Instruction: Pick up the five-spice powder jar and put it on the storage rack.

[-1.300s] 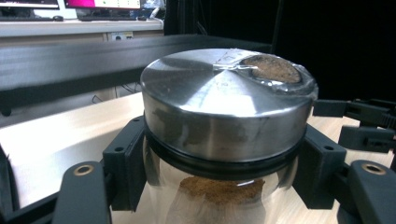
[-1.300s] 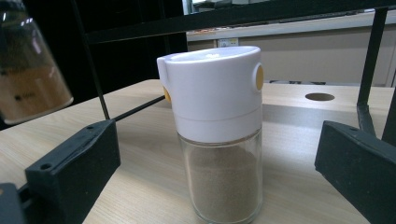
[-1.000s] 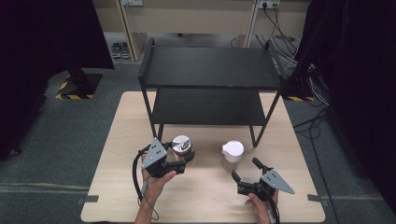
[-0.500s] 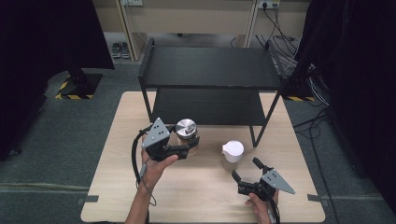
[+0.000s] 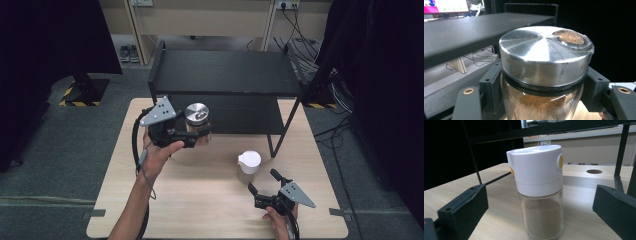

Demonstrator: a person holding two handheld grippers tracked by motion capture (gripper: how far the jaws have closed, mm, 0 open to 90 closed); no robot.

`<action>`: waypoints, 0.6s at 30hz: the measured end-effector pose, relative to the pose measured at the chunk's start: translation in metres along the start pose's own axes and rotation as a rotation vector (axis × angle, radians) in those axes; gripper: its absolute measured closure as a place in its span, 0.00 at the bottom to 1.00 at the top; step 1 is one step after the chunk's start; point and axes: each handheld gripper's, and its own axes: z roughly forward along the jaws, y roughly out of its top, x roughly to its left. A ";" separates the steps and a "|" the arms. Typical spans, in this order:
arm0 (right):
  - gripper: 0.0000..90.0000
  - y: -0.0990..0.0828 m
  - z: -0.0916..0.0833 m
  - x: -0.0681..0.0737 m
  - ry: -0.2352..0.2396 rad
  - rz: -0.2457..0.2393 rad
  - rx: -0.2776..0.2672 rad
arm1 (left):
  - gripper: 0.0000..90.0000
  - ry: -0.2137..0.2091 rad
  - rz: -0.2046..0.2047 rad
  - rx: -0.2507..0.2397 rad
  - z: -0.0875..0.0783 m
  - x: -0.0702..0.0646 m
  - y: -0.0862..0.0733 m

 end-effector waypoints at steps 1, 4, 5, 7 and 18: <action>0.00 0.000 0.000 0.000 0.000 0.000 0.000 | 0.34 -0.006 0.003 0.004 0.000 0.003 0.006; 0.00 0.000 -0.001 0.000 0.000 0.003 -0.003 | 0.34 -0.001 0.008 0.010 0.002 0.006 0.018; 0.00 0.000 -0.001 0.000 0.000 0.002 -0.004 | 0.34 -0.003 0.004 0.011 0.002 0.009 0.022; 0.00 0.000 -0.001 0.000 -0.001 0.001 -0.004 | 0.34 -0.009 -0.003 0.009 0.002 0.013 0.027; 0.00 0.000 0.000 0.000 0.001 0.002 -0.001 | 0.34 0.007 -0.011 0.035 0.003 0.021 0.059</action>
